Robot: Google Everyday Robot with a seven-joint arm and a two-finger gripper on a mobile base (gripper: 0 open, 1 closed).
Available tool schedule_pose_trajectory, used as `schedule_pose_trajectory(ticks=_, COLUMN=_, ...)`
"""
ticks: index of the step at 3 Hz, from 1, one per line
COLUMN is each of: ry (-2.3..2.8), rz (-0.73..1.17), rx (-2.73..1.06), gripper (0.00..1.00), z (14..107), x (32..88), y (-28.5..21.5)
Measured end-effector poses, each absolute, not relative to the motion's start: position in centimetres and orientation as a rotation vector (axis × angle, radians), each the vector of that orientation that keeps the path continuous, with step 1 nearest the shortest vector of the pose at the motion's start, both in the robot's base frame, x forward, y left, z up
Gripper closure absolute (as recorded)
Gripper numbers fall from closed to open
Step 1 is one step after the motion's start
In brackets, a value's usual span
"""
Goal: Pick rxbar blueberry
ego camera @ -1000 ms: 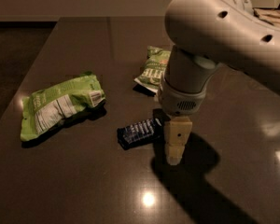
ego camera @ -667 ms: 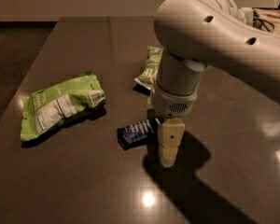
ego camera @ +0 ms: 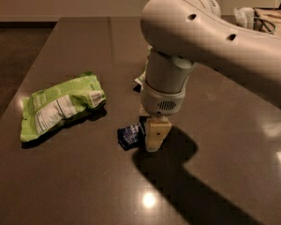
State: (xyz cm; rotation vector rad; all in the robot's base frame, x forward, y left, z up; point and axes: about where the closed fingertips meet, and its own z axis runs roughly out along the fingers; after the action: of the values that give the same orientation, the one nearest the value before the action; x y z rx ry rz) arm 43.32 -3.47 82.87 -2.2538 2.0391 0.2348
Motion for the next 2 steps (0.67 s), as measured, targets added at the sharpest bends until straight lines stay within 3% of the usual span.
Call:
schedule_pose_trajectory(ticks=1, ry=2.041, rz=0.239, rx=-2.251, gripper=0.73, z=83.26, x=43.39, y=-3.39)
schedule_pose_trajectory(ticks=2, ry=2.041, rz=0.239, rx=-2.251, gripper=0.95, z=83.43, x=43.39, y=-3.39)
